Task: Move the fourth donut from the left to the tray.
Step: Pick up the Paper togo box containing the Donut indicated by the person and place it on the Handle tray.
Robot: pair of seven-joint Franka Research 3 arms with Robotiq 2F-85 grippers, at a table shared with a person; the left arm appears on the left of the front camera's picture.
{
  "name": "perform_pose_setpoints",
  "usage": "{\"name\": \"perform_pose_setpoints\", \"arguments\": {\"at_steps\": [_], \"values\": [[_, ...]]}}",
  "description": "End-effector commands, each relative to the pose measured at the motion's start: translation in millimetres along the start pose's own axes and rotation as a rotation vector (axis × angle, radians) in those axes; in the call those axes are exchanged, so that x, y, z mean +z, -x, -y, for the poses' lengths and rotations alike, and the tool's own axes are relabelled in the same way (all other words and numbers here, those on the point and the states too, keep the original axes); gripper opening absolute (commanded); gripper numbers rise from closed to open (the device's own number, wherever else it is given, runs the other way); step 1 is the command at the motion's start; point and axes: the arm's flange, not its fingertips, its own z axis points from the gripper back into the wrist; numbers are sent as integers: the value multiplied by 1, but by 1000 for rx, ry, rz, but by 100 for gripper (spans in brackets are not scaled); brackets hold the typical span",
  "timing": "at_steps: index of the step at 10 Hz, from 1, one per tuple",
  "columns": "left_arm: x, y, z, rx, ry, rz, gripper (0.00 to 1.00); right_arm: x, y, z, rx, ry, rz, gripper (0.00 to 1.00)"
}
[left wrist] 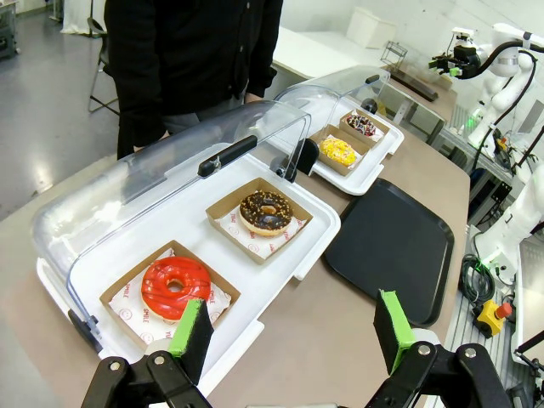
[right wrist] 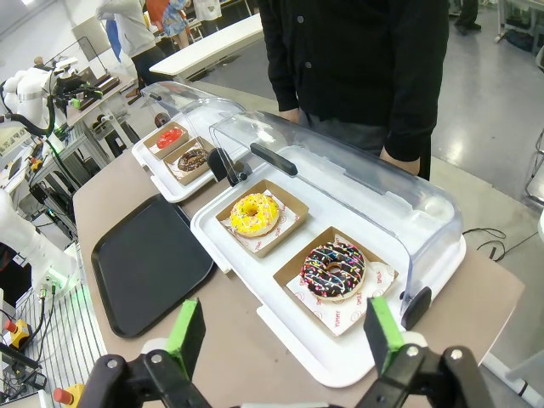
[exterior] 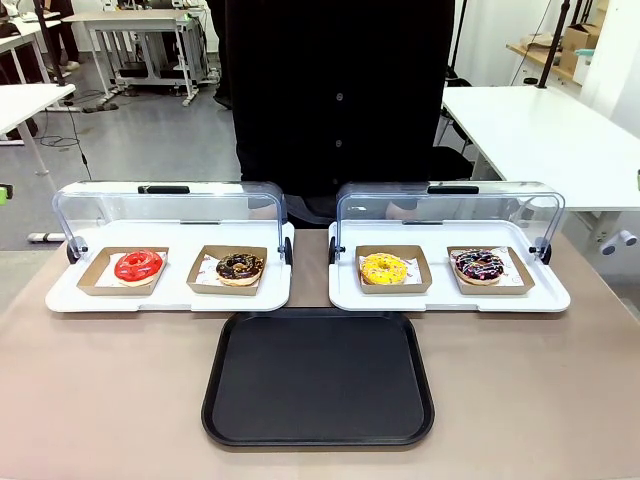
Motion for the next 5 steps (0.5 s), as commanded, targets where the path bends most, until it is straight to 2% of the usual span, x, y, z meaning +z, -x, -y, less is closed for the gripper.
{"name": "perform_pose_setpoints", "arguments": {"at_steps": [1,5], "values": [[-1,-3,-2,-11,8,26,100,-1,-2,2,21,-7,27,100],[-1,-3,-2,-11,8,26,100,-1,-2,2,21,-7,27,100]]}}
